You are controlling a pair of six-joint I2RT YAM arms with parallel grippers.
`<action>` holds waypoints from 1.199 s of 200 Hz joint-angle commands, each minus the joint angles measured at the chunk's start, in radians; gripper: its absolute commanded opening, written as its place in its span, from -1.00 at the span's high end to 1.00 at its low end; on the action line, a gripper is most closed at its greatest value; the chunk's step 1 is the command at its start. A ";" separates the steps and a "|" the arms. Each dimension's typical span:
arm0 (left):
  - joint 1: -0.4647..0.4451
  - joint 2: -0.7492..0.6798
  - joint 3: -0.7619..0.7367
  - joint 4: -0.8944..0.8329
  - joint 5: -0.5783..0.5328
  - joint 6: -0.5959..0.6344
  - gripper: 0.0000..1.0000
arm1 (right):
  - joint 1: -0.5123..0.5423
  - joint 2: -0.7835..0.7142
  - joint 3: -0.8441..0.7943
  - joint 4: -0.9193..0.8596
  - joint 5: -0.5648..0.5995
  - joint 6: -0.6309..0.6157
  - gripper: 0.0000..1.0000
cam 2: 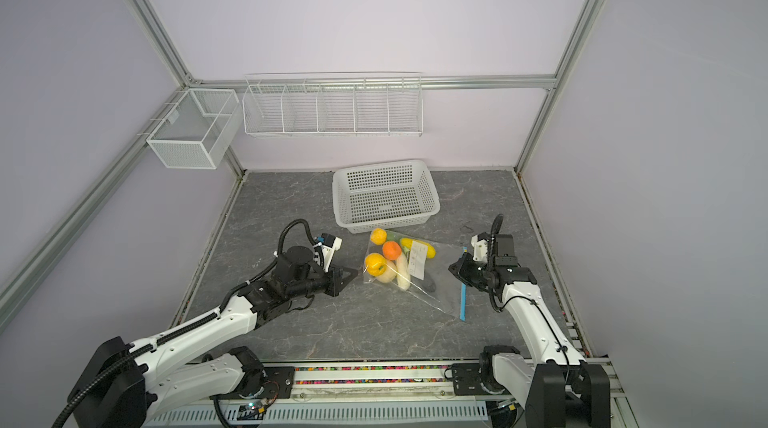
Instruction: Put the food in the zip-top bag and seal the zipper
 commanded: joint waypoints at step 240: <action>-0.102 0.198 0.090 0.108 0.029 0.102 0.22 | 0.098 0.004 0.068 -0.059 0.019 -0.069 0.15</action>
